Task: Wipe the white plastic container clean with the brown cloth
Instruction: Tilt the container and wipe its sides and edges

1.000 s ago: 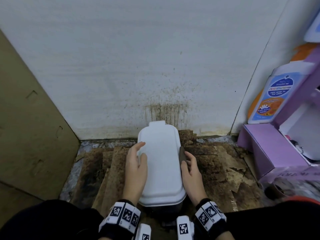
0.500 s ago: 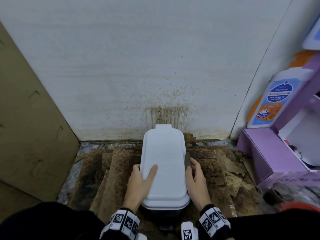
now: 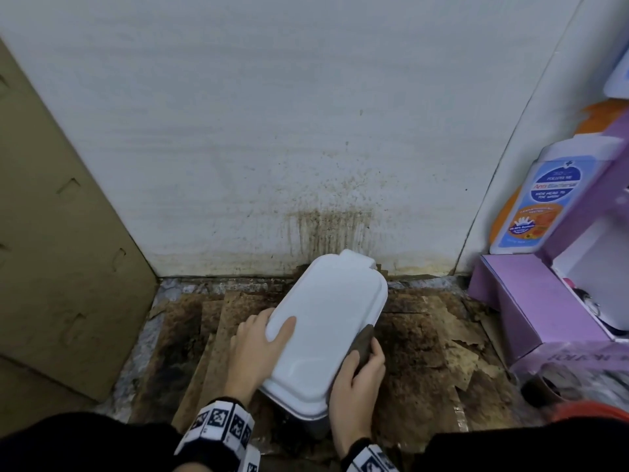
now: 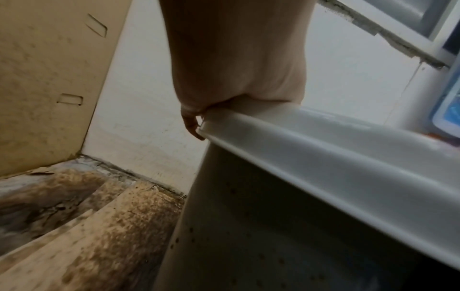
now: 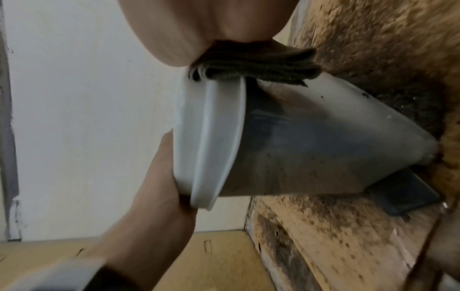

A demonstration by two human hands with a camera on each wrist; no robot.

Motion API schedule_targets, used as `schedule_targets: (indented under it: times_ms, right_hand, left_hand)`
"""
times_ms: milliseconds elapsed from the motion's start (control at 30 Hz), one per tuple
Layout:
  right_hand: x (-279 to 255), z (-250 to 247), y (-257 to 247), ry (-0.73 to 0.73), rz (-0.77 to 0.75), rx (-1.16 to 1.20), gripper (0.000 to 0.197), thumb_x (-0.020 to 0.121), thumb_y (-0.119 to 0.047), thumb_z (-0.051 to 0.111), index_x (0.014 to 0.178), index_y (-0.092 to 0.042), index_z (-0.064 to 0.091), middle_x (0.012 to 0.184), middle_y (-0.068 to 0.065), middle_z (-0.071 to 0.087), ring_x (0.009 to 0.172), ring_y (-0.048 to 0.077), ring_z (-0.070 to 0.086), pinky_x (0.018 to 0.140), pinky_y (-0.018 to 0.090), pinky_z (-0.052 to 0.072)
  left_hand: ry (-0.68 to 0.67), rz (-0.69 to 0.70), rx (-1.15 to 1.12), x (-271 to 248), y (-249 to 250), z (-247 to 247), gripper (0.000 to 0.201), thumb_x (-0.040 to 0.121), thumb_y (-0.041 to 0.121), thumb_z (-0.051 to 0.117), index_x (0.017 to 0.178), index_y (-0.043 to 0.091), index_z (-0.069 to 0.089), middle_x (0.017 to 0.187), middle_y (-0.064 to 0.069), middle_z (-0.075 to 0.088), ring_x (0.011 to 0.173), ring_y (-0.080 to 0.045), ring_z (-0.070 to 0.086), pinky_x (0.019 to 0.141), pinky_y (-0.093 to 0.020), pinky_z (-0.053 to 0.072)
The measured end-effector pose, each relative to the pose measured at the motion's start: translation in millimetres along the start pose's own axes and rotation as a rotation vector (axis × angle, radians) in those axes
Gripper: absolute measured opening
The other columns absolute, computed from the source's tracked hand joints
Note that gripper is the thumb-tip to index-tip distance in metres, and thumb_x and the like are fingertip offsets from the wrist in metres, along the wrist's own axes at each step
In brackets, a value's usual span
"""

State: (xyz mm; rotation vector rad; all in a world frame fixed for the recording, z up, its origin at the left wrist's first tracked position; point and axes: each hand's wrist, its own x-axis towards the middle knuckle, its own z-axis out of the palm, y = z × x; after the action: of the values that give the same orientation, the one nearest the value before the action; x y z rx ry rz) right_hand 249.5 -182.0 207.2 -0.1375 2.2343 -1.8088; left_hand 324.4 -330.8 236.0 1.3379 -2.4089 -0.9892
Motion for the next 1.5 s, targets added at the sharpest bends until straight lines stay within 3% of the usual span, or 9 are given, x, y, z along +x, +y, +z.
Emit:
schedule_targets:
  times_ms: [167,400,500,667,833,967,1133,1333,1500]
  right_hand:
    - [36,-14,-15,-0.038,0.005,0.009,0.050,0.108,-0.029,0.039,0.155,-0.016,0.027,0.154,0.004,0.030,0.140,0.025,0.037,0.108,0.032,0.035]
    - [132,-29,-30,-0.148,-0.008,-0.099,0.051,0.107,-0.028,0.042,0.156,-0.020,0.031,0.155,0.007,0.043,0.135,0.029,0.048,0.107,0.042,0.045]
    - [154,-38,-40,-0.261,-0.034,-0.152,0.048,0.108,-0.027,0.041,0.155,-0.021,0.035,0.150,0.006,0.051,0.119,0.025,0.056,0.088,0.033,0.048]
    - [168,-50,-45,-0.408,-0.029,-0.094,0.047,0.107,-0.023,0.045,0.154,-0.026,0.039,0.145,0.006,0.055,0.108,0.017,0.063,0.088,0.036,0.053]
    - [174,-49,-25,-0.378,-0.046,-0.099,0.046,0.106,-0.033,0.048,0.152,-0.037,0.042,0.132,0.005,0.065,0.059,-0.009,0.060,0.061,0.021,0.057]
    - [153,-51,-30,-0.296,-0.043,-0.027,0.047,0.106,-0.027,0.046,0.153,-0.028,0.042,0.126,0.004,0.059,0.092,0.009,0.057,0.083,0.033,0.052]
    - [107,-53,-17,-0.030,-0.059,0.048,0.046,0.107,-0.026,0.044,0.153,-0.024,0.042,0.151,-0.004,0.048,0.139,0.017,0.044,0.117,0.041,0.037]
    - [73,-43,0,0.072,-0.063,0.017,0.049,0.108,-0.031,0.041,0.156,-0.023,0.037,0.152,0.007,0.043,0.142,0.026,0.038,0.108,0.028,0.030]
    - [74,-38,-1,0.062,-0.064,0.059,0.050,0.108,-0.033,0.041,0.156,-0.024,0.036,0.153,0.006,0.042,0.141,0.025,0.040,0.104,0.026,0.031]
  left_hand:
    - [0.104,-0.112,0.066,-18,12,7,0.072,0.097,0.068,0.038,0.154,0.024,0.036,0.153,-0.002,0.040,0.143,-0.024,0.033,0.117,-0.043,0.025]
    - [0.221,-0.314,-0.133,-59,15,27,0.089,0.085,0.071,0.055,0.145,0.009,0.036,0.138,-0.018,0.043,0.126,-0.036,0.046,0.099,-0.043,0.041]
    - [0.199,-0.365,-0.306,-69,15,34,0.084,0.086,0.066,0.060,0.144,0.011,0.033,0.138,-0.017,0.040,0.124,-0.035,0.047,0.093,-0.038,0.042]
    - [0.209,-0.304,-0.458,-65,6,31,0.077,0.086,0.056,0.070,0.138,0.008,0.039,0.133,-0.014,0.052,0.122,-0.031,0.053,0.095,-0.040,0.047]
    - [0.184,-0.262,-0.475,-63,5,23,0.069,0.085,0.048,0.074,0.131,0.007,0.043,0.125,-0.009,0.055,0.112,-0.025,0.056,0.082,-0.031,0.044]
    - [0.153,-0.174,-0.521,-54,-2,11,0.063,0.086,0.043,0.076,0.130,0.008,0.045,0.121,-0.001,0.059,0.110,-0.018,0.059,0.077,-0.021,0.047]
    - [0.045,-0.074,-0.510,-27,-16,-12,0.071,0.082,0.057,0.074,0.137,0.025,0.043,0.128,0.014,0.055,0.121,-0.011,0.057,0.100,-0.041,0.052]
    - [-0.005,-0.056,-0.342,7,-43,-19,0.074,0.077,0.083,0.063,0.141,0.056,0.038,0.139,0.010,0.053,0.130,-0.019,0.052,0.101,-0.052,0.054]
    - [-0.004,-0.128,-0.374,-3,-26,-20,0.074,0.090,0.069,0.057,0.153,0.045,0.028,0.152,-0.006,0.032,0.123,-0.018,0.035,0.105,-0.045,0.042]
